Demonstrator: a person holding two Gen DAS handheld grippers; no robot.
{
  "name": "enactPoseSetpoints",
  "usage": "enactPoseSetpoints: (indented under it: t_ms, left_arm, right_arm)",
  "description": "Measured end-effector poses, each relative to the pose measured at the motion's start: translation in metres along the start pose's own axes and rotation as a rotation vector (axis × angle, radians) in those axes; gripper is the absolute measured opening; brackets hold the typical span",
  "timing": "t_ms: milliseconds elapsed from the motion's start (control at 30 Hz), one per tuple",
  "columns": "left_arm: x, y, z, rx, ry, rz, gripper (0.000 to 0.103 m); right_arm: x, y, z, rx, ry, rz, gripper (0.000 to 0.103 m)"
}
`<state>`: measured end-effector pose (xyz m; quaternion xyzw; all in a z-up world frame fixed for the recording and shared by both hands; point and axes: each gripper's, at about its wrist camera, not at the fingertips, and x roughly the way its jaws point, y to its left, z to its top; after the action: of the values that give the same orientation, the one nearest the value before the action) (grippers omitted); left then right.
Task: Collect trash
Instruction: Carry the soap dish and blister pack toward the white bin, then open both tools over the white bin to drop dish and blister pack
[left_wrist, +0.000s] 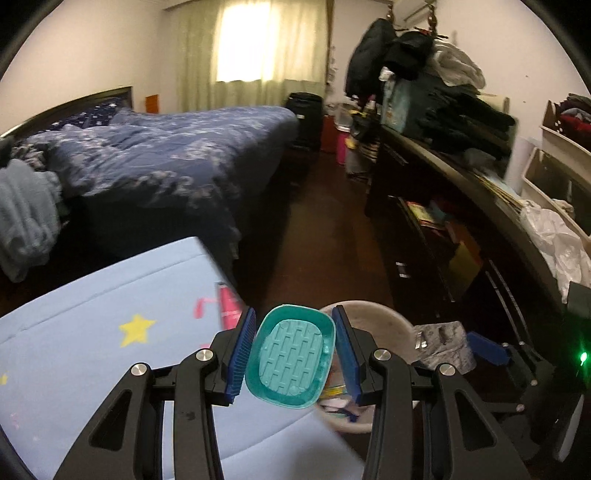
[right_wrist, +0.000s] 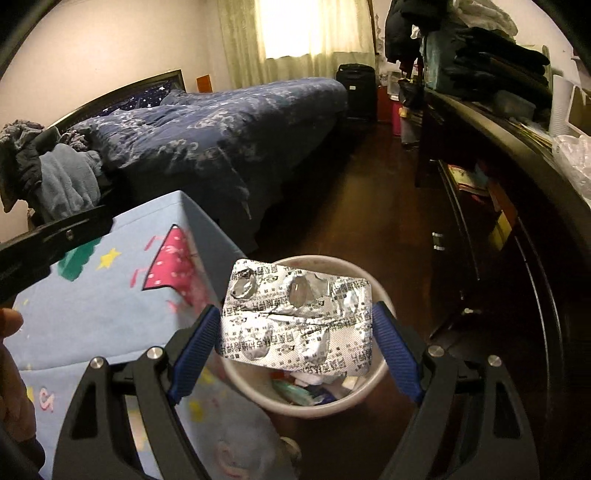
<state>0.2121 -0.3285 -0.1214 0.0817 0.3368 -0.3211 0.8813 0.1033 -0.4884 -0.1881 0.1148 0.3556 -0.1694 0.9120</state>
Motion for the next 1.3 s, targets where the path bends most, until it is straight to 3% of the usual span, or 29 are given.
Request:
enactPoseSetpoints:
  t_ms: [367, 567, 767, 1000, 1300]
  left_arm:
    - [0.046, -0.041, 0.011, 0.026, 0.053, -0.085, 0.043]
    - [0.062, -0.048, 0.013, 0.031, 0.068, -0.093, 0.044]
    - [0.069, -0.045, 0.018, 0.007, 0.063, -0.104, 0.061]
    - [0.064, -0.034, 0.018, -0.022, 0.046, -0.094, 0.071]
    - [0.030, -0.003, 0.008, -0.066, -0.002, 0.011, 0.092]
  right_arm:
    - [0.027, -0.021, 0.002, -0.001, 0.020, 0.001, 0.083]
    - [0.040, -0.019, 0.003, -0.016, 0.027, -0.003, 0.084]
    - [0.052, -0.019, 0.002, -0.015, 0.041, -0.011, 0.085]
    - [0.053, -0.019, 0.003, -0.012, 0.040, -0.009, 0.089]
    - [0.038, -0.006, -0.003, -0.011, 0.044, 0.013, 0.091]
